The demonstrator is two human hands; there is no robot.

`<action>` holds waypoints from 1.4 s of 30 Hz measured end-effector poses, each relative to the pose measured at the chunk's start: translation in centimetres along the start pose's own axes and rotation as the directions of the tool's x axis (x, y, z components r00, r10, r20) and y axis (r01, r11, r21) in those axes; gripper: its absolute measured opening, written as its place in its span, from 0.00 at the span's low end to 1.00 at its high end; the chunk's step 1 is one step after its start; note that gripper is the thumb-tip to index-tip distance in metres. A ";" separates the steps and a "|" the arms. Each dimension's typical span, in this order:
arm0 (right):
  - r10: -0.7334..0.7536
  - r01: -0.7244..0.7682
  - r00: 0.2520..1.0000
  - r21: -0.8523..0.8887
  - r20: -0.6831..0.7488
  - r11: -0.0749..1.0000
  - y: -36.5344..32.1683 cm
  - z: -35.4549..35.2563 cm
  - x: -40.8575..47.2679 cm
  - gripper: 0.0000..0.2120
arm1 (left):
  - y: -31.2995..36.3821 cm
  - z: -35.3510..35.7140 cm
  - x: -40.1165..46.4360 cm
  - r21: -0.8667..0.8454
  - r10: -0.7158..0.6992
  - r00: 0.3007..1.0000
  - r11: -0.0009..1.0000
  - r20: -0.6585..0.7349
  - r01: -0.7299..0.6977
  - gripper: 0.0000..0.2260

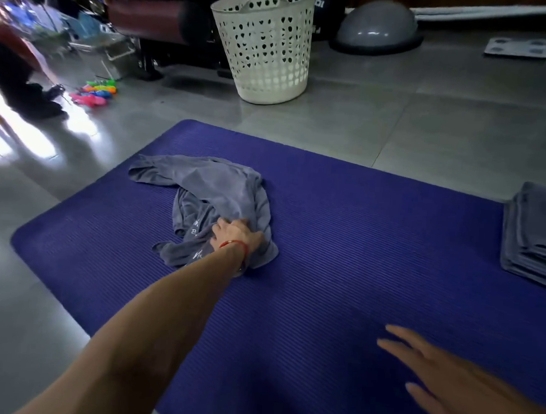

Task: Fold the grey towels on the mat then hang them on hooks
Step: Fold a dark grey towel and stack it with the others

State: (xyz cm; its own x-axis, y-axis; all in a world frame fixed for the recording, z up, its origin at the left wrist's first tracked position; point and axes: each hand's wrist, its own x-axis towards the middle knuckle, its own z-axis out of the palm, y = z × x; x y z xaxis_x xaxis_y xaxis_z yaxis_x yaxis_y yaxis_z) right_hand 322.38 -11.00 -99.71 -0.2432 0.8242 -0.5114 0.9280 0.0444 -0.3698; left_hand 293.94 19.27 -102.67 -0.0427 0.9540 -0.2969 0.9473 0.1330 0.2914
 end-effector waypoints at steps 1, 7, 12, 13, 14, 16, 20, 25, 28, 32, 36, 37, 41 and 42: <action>0.049 -0.051 0.999 0.056 0.022 0.997 0.0 0.3 -0.2 0.26 | 0.1 0.2 0.0 0.019 -0.022 1.000 1.000 0.010 0.021 0.23; 0.058 -0.053 0.997 0.100 -0.043 0.994 2.6 2.4 -1.0 0.34 | -0.3 0.6 -1.5 -0.244 0.038 0.995 0.968 -0.096 -0.060 0.14; 0.090 -0.054 0.989 0.280 -0.115 0.958 2.5 1.1 -0.5 0.35 | 1.6 0.7 -4.7 -0.636 0.073 0.986 0.756 -0.150 -0.153 0.07; 0.096 -0.041 0.986 0.369 -0.132 0.929 1.9 0.5 -0.1 0.29 | 2.6 0.7 -6.1 -0.683 0.124 0.982 0.706 -0.144 -0.189 0.07; 0.115 -0.019 0.980 0.497 -0.164 0.867 1.1 -0.2 0.4 0.23 | 3.8 0.9 -8.1 -0.682 0.212 0.961 0.677 -0.178 -0.276 0.07; 0.204 0.026 0.961 0.796 -0.187 0.605 -0.6 -1.6 1.7 0.18 | 6.4 1.2 -13.5 -0.661 0.423 0.871 0.583 -0.249 -0.472 0.08; 0.122 0.115 0.987 0.987 -0.101 -0.116 -3.8 -5.0 3.2 0.18 | 8.1 1.3 -23.4 -0.728 0.771 0.634 0.400 -0.062 -0.557 0.06; 0.259 0.166 0.947 0.980 -0.189 0.109 -1.6 -4.3 3.4 0.21 | 5.8 2.0 -24.4 -0.507 0.815 0.533 0.368 -0.227 -0.780 0.10; 0.330 0.006 0.929 0.897 -0.170 0.443 2.7 -3.9 -0.1 0.20 | 3.3 3.2 -19.3 -0.079 0.744 0.549 0.565 -0.381 -0.821 0.17; 0.456 -0.339 0.876 0.473 -0.158 0.814 9.7 -1.2 -7.1 0.14 | -0.7 5.3 -13.0 0.463 0.705 0.703 0.655 -0.091 -0.598 0.43; 0.481 -0.455 0.876 0.261 -0.043 0.851 13.8 3.8 -11.1 0.21 | 0.3 8.0 -11.3 0.528 0.672 0.739 0.611 0.049 -0.590 0.34; 0.455 -0.427 0.886 0.230 -0.090 0.875 13.0 4.1 -11.3 0.22 | 1.2 8.5 -11.6 0.526 0.677 0.732 0.598 0.072 -0.605 0.26; 0.367 -0.362 0.909 0.062 -0.196 0.930 8.4 3.5 -9.8 0.34 | 5.3 9.4 -15.6 0.165 0.748 0.662 0.649 0.044 -0.743 0.11; 0.308 -0.308 0.924 0.038 -0.227 0.951 7.0 2.7 -9.6 0.36 | 6.5 9.1 -17.7 0.004 0.799 0.601 0.601 0.017 -0.799 0.12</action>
State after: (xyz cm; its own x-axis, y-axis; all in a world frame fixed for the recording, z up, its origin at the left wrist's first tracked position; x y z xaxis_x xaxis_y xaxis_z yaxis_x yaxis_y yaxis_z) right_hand 330.43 -20.13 -99.51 0.1255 0.9032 -0.4104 0.9465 -0.2330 -0.2233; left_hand 303.74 0.77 -103.82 0.7364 0.6755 0.0390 0.6052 -0.6833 0.4085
